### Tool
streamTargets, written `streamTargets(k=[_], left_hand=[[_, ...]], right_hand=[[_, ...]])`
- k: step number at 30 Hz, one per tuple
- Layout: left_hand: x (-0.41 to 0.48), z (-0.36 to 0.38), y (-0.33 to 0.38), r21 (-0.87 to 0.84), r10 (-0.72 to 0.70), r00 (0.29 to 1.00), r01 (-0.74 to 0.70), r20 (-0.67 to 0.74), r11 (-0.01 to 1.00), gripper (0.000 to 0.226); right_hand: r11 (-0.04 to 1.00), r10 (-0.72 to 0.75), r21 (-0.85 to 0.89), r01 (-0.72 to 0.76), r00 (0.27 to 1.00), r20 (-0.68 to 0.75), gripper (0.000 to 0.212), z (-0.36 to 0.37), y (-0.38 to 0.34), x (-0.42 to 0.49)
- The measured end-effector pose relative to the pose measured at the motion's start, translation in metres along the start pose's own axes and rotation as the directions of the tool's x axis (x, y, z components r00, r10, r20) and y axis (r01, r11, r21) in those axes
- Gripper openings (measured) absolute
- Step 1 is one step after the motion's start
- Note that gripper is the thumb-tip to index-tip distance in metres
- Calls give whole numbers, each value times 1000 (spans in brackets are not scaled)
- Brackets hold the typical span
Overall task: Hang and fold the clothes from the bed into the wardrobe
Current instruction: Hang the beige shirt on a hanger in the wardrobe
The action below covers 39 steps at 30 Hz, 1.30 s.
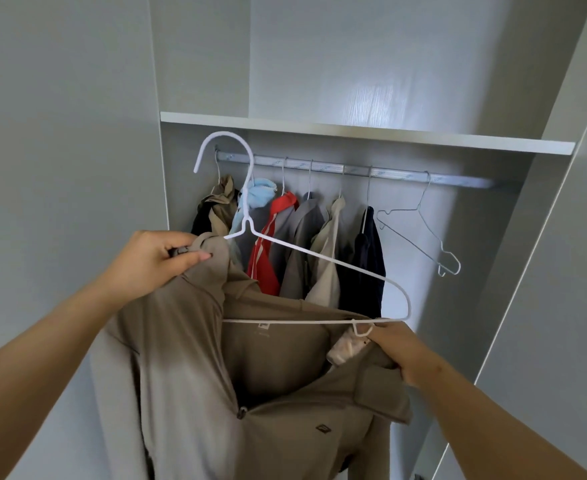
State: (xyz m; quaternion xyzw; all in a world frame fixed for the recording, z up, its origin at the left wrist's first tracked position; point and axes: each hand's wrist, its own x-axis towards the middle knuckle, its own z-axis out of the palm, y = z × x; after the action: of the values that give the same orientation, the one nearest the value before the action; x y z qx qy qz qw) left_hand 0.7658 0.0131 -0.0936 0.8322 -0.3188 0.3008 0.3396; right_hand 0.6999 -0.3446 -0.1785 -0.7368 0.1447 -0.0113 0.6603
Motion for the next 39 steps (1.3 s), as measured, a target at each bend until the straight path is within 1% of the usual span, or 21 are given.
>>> streamTargets(k=[3,5,7,10,12,14,15,17,18,20,21,22,23,24,26,27,30,32,34,35,39], left_hand=[[-4,-1,-2,-1,-6,1000,6,16,1000,37],[-5,-3,-5,-7,-24,1000,24,19,1000,36],[-7,-6,-9,-28,-40,999,40,21,999,42],[-5,-7,-8,-24,-27,995,29,95,999,42],[-6,-5,-5,27,47,985,-52,163,998,41],[-7,-3,-3,110,132,972,-156,194,982,44],[-7,-3,-2,168,149,966,-186,210,968,48],[-10,-3,-2,304,128,964,-197,233,932,55],[-11,-3,-2,380,121,970,-195,211,904,50],[-13,-1,-2,535,132,987,-160,90,830,20],[-14,0,0,585,129,991,-125,34,801,13],[-15,1,1,617,128,992,-97,-7,781,19],[-16,2,0,631,135,990,-80,-40,772,29],[-17,3,0,626,144,986,-61,-84,778,39],[-19,5,1,596,154,974,-27,-164,803,49],[-21,8,1,598,180,968,-41,-175,800,51],[-26,14,-2,587,329,933,-187,-144,787,63],[-29,14,-4,536,347,924,-214,-160,817,66],[-33,12,-8,499,332,924,-201,-188,843,66],[-34,12,-10,495,339,923,-213,-180,842,66],[-35,13,-19,494,390,919,-319,-46,809,68]], right_hand=[[999,31,-29,-29,996,79,24,-2,-4,-5],[998,39,38,-43,993,114,22,-6,-7,-8],[993,31,110,-38,997,64,22,-11,-9,-9],[994,4,113,0,999,-35,24,-13,-8,-8],[998,-6,65,11,997,-76,21,-10,-7,-9],[1000,-27,11,28,993,-115,19,-9,-5,-8],[999,-44,-11,43,990,-136,18,-9,-4,-8],[994,-84,-79,71,983,-163,18,-10,-1,-6],[989,-98,-124,77,980,-175,18,-10,0,-5],[977,-116,-202,75,973,-201,19,-11,1,-4],[969,-121,-236,68,969,-215,19,-11,2,-3],[963,-125,-263,63,966,-228,19,-11,1,-2],[959,-132,-277,62,961,-241,19,-11,1,-1],[959,-140,-277,66,957,-255,19,-11,0,1],[967,-141,-246,69,947,-288,20,-10,0,4],[974,-127,-219,60,942,-309,19,-9,0,5],[989,-74,-145,20,924,-375,20,-9,-1,8],[988,-63,-153,-2,906,-419,21,-11,0,9],[988,-61,-154,-12,885,-461,24,-14,2,8],[990,-57,-143,-13,881,-470,24,-16,3,7],[988,-46,-152,-25,893,-447,23,-16,0,7]])
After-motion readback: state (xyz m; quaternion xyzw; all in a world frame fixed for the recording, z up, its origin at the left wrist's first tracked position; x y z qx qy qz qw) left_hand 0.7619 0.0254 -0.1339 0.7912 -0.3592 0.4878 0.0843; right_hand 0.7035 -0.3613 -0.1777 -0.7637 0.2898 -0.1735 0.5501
